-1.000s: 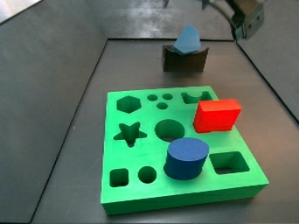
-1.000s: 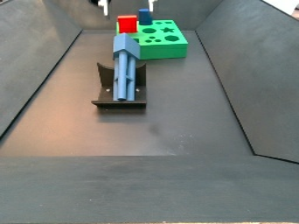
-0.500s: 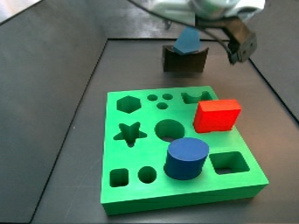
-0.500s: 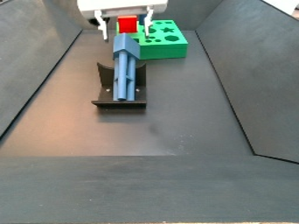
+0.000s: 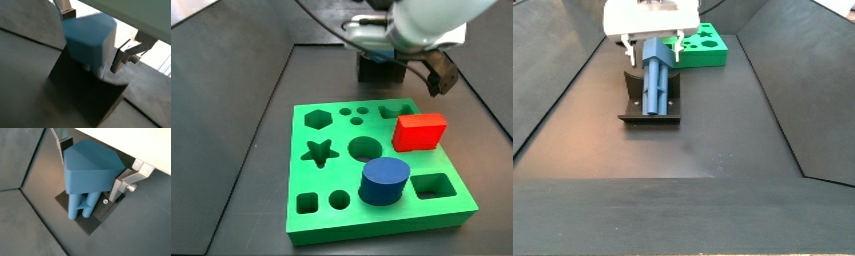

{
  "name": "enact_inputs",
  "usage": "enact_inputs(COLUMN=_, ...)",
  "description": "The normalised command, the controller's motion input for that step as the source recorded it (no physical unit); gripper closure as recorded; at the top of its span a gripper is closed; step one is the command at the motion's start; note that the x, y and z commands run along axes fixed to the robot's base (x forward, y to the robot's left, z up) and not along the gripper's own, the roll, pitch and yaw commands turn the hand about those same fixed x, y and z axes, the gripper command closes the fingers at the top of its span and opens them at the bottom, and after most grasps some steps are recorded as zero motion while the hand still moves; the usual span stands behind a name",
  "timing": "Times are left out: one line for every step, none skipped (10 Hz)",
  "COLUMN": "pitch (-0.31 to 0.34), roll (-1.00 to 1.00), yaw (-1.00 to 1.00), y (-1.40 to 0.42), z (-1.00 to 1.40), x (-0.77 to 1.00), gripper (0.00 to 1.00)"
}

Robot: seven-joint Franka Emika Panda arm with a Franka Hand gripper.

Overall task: Pick up the 3 prong object. Move up. Place the 3 prong object on the fixture. Regrasp the 3 prong object. Move to above the board. Insert the 3 prong object.
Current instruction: Regrasp the 3 prong object, then move to above the board.

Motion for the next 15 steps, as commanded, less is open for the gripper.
enact_inputs(pitch=0.037, roll=0.12, yaw=0.07, y=-0.04, z=-0.09, x=0.21, gripper=0.00)
enact_inputs(pitch=0.050, roll=0.12, yaw=0.07, y=-0.04, z=-0.03, x=0.17, gripper=0.00)
enact_inputs(pitch=0.000, roll=0.00, yaw=0.00, y=0.00, z=0.00, x=0.00, gripper=1.00)
enact_inputs(pitch=-0.062, roll=0.32, yaw=0.00, y=0.03, z=1.00, x=-0.23, gripper=1.00)
enact_inputs(pitch=-0.070, roll=0.30, yaw=0.00, y=0.03, z=1.00, x=-0.23, gripper=1.00)
enact_inputs(pitch=-0.083, roll=0.24, yaw=0.00, y=0.02, z=1.00, x=-0.23, gripper=1.00)
enact_inputs(pitch=-0.077, roll=0.13, yaw=0.01, y=0.03, z=1.00, x=-0.22, gripper=1.00)
enact_inputs(pitch=-0.054, roll=0.04, yaw=0.00, y=0.02, z=1.00, x=-0.22, gripper=1.00)
enact_inputs(pitch=-0.042, roll=0.01, yaw=-0.01, y=0.02, z=1.00, x=-0.21, gripper=1.00)
enact_inputs(pitch=-0.033, roll=-0.01, yaw=-0.02, y=0.02, z=1.00, x=-0.21, gripper=1.00)
enact_inputs(pitch=-0.018, roll=-0.04, yaw=-0.04, y=0.02, z=1.00, x=-0.19, gripper=1.00)
enact_inputs(pitch=-0.012, roll=-0.05, yaw=-0.05, y=0.02, z=1.00, x=-0.19, gripper=1.00)
enact_inputs(pitch=-0.005, roll=-0.06, yaw=-0.05, y=0.03, z=1.00, x=-0.18, gripper=1.00)
enact_inputs(pitch=-0.001, roll=-0.07, yaw=-0.05, y=0.03, z=1.00, x=-0.17, gripper=1.00)
enact_inputs(pitch=0.003, roll=-0.08, yaw=-0.04, y=0.03, z=1.00, x=-0.16, gripper=1.00)
